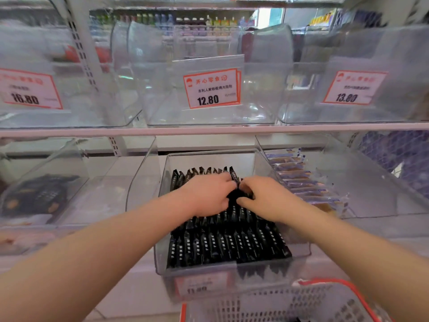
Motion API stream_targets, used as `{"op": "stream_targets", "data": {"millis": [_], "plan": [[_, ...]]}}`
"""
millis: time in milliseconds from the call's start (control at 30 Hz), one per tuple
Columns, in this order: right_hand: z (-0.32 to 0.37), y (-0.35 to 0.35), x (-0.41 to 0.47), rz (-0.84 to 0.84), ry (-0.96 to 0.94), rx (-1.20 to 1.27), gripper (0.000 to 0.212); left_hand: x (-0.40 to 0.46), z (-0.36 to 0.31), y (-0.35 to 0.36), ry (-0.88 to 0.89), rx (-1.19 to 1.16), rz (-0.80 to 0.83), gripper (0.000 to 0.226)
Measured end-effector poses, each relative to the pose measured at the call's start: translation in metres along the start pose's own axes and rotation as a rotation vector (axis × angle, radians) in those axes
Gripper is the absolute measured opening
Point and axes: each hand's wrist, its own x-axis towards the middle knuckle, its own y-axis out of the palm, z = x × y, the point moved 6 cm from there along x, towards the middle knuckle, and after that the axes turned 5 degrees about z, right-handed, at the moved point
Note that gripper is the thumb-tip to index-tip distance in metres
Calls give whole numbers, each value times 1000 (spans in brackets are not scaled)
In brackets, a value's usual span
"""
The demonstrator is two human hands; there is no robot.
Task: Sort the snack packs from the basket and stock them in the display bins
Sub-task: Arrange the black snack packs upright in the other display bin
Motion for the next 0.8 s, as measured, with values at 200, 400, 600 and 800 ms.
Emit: {"op": "stream_targets", "data": {"millis": [200, 400, 600, 800], "plan": [[-13, -25, -113, -107, -120, 278, 6, -51, -78, -40, 156, -83, -207, 25], [-96, 59, -166, 40, 32, 349, 15, -60, -184, 28, 356, -83, -93, 27], [-192, 196, -197, 309, 281, 268, 20, -6, -242, 181, 243, -149, 353, 27], [-264, 308, -216, 558, 466, 340, 21, 28, -266, 311, 160, -280, 642, 29]]}}
